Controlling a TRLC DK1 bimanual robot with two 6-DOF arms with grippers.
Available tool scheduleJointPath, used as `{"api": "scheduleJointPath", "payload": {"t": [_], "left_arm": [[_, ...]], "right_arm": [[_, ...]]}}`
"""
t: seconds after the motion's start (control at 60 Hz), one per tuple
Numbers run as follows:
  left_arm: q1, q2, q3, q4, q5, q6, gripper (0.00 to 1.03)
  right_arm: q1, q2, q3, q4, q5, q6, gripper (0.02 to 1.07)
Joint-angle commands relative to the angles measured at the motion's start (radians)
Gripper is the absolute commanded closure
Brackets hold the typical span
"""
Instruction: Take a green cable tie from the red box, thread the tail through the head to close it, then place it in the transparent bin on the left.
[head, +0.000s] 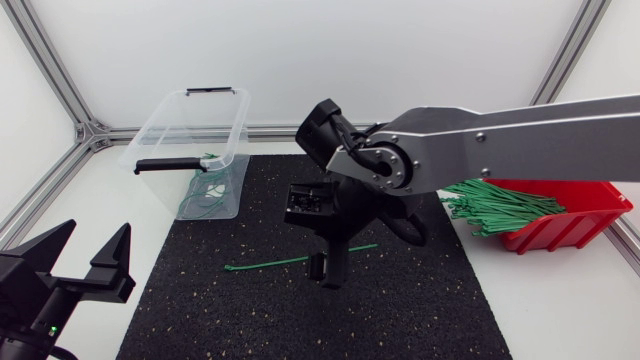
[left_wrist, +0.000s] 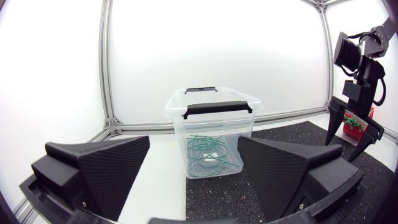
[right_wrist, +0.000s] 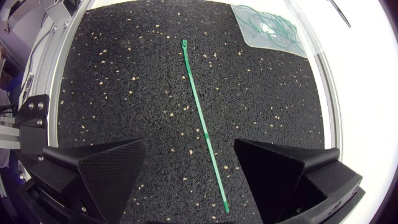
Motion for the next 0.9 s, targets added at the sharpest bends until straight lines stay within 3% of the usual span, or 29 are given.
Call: {"api": "scheduleJointPath", "payload": {"t": [0.0,0.533,0.883], "left_arm": [[-0.004,-0.007,-0.042,-0.001,-0.007,0.014,0.04],[0.004,-0.007,-0.042,-0.001,-0.007,0.014,0.04],[0.004,-0.007,-0.042,-0.001,-0.007,0.014,0.04]], "right_arm": [[0.018,0.076,0.054,-0.001,-0.019,-0.032,0.07],[0.085,0.374,0.302,0.008,-0.046,-0.053,0.1],[0.102,0.46,0.357,0.01,-0.048,-0.058,0.22]]}}
